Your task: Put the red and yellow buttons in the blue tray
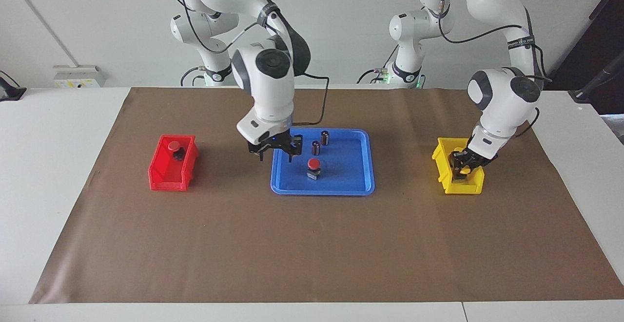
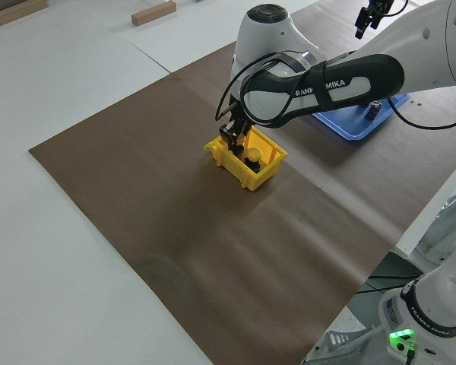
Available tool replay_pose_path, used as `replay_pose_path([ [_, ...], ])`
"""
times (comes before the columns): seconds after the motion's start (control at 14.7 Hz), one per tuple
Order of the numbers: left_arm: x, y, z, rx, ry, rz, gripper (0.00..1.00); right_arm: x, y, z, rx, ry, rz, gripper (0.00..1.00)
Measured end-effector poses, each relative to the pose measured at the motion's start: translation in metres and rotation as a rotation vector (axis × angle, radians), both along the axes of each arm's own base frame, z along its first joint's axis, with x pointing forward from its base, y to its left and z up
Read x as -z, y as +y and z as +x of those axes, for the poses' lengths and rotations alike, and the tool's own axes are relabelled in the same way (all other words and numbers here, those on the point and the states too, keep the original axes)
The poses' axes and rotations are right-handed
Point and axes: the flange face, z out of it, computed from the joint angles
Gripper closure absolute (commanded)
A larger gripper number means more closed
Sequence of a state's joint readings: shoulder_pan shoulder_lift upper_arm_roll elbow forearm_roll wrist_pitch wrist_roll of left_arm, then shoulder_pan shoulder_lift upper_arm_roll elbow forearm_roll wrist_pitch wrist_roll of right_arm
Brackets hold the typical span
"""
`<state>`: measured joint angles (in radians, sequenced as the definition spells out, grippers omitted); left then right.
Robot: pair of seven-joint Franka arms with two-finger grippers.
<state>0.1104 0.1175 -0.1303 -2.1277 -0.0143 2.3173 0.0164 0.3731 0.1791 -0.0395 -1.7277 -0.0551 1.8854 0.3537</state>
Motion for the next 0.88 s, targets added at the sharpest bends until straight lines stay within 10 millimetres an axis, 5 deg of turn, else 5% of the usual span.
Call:
replay_pose_path([
  [0.2, -0.057, 0.001, 0.020, 0.000, 0.031, -0.001, 0.99, -0.012, -0.129, -0.047, -0.072, 0.023, 0.018, 0.17],
  [0.34, -0.117, -0.005, 0.033, -0.043, 0.028, -0.006, 0.99, 0.005, -0.181, -0.079, -0.107, 0.023, 0.028, 0.20],
  [0.41, -0.130, -0.020, 0.036, -0.082, 0.015, -0.011, 0.99, 0.016, -0.202, -0.088, -0.125, 0.017, 0.031, 0.21],
  [0.61, -0.102, -0.136, 0.021, -0.153, 0.012, -0.034, 0.98, 0.043, -0.253, -0.097, -0.120, 0.007, 0.063, 0.25],
  [0.88, -0.064, -0.299, -0.036, -0.214, 0.041, -0.058, 0.98, 0.071, -0.258, -0.085, -0.119, -0.005, 0.065, 0.29],
])
